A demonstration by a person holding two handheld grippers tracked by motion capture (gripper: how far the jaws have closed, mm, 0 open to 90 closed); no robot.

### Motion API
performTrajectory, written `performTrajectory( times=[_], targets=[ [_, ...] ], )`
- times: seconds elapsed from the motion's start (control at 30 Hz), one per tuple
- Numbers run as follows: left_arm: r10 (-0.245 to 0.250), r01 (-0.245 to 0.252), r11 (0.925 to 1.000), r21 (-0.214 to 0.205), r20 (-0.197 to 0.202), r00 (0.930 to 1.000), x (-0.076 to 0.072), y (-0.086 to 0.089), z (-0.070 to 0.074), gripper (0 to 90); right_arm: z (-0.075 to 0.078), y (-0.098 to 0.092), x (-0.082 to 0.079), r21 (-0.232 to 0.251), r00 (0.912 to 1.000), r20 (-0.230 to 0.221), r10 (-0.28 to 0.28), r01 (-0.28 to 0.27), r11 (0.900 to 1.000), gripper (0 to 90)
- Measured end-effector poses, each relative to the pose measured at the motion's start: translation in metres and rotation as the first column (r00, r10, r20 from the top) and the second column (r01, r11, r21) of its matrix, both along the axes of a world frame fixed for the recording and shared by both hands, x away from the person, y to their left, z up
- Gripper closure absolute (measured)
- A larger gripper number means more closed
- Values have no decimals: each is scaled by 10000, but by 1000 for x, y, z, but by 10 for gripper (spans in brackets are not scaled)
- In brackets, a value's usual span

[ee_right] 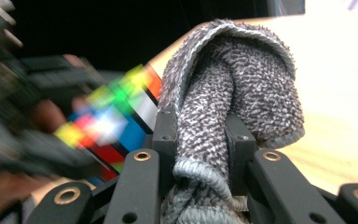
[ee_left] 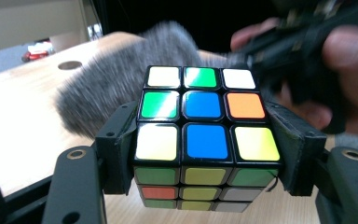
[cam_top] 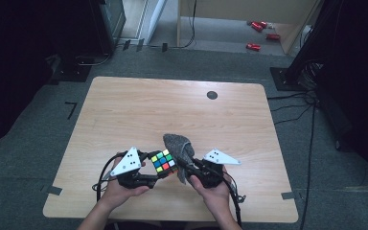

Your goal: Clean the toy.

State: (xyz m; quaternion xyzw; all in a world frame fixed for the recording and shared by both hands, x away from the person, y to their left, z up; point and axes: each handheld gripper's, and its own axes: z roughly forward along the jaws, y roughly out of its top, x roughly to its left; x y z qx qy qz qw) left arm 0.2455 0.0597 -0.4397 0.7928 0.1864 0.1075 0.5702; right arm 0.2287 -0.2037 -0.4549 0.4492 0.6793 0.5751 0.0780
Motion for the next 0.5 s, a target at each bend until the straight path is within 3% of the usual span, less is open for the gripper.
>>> performTrajectory(
  times=[0.1, 0.2, 0.27, 0.37, 0.5],
  targets=[
    [-32, 32, 10000, 51, 108, 9999, 0, 1, -1, 349, 4, -1, -1, 262, 9999, -11, 111, -110, 9996, 724],
    [-67, 63, 9994, 342, 121, 9999, -1, -4, -6, 349, 22, -4, -7, 1195, 9985, 485, 239, -295, 9924, 724],
    [-152, 148, 9992, 378, 118, 9998, -2, -6, -6, 349, 26, -4, -10, 1413, 9984, 546, 176, -252, 9897, 725],
    [-48, 39, 9993, 373, 215, 9998, -3, -5, -4, 349, 20, -2, -9, 1246, 9983, 575, 12, -83, 9922, 725],
    [162, -160, 9994, -315, 48, 9999, 1, 5, 1, 349, 9, 0, -4, 751, 9998, 185, -60, 46, 9972, 725]
  ],
)
